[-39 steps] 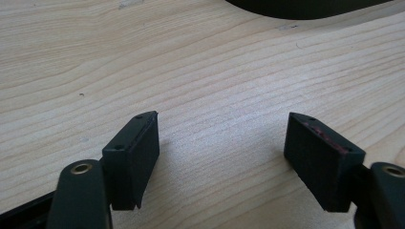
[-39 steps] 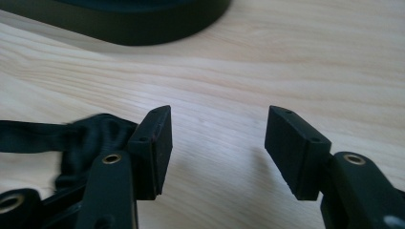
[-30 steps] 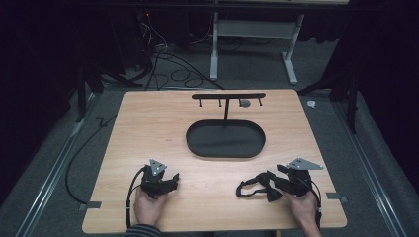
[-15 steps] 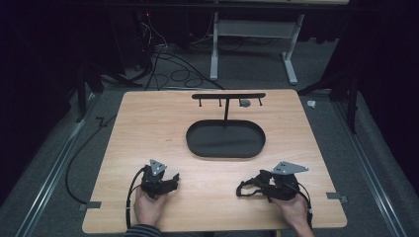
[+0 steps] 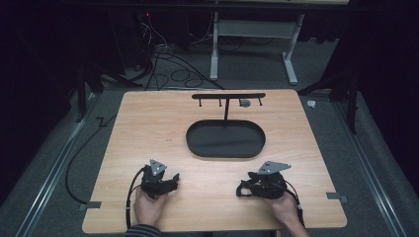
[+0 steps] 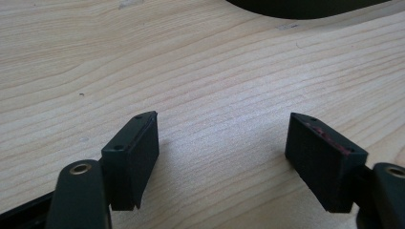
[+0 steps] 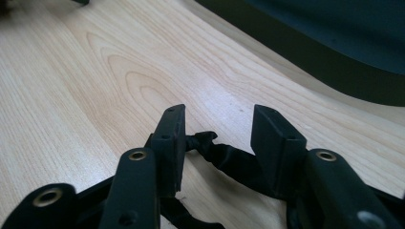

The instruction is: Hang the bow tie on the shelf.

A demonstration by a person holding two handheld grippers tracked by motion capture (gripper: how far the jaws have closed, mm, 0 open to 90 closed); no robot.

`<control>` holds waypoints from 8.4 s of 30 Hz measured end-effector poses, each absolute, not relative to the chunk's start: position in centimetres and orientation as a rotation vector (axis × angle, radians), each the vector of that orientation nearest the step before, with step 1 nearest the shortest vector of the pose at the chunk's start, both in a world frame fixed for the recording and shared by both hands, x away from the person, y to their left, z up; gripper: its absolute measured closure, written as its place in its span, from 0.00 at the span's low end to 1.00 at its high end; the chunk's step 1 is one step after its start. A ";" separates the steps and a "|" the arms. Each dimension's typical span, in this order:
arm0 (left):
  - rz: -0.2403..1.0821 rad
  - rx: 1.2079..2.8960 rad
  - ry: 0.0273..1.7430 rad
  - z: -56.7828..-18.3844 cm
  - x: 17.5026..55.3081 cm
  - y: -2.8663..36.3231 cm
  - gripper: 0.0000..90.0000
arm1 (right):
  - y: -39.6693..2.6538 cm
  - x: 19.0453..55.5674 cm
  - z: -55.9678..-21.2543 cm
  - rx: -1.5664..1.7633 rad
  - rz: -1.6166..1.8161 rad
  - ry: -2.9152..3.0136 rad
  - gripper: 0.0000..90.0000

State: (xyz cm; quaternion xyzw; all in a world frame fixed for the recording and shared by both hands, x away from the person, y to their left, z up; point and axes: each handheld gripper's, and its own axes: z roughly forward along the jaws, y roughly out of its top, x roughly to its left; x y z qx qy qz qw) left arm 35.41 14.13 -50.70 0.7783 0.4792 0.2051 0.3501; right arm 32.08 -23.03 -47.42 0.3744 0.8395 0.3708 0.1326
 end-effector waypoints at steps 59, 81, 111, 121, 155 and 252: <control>0.527 2.017 1.239 -50.7 35.4 14.1 0.30 | -26.1 33.6 -42.3 1.090 1.112 2.236 0.91; 0.524 2.022 1.227 -50.7 35.4 14.1 0.30 | -27.2 35.9 -38.4 1.141 1.149 2.108 0.92; 0.526 2.020 1.230 -50.7 35.4 14.1 0.30 | -27.8 40.0 -34.8 1.172 1.175 2.044 0.91; 0.524 2.019 1.230 -50.7 35.4 14.1 0.30 | -28.1 41.3 -34.1 1.207 1.176 2.031 0.91; 0.523 2.021 1.228 -50.7 35.4 14.1 0.29 | -28.5 47.4 -34.4 1.382 1.083 1.917 0.91; 0.525 2.023 1.229 -50.7 35.4 14.0 0.29 | -34.4 36.0 -35.5 1.360 1.298 1.882 0.52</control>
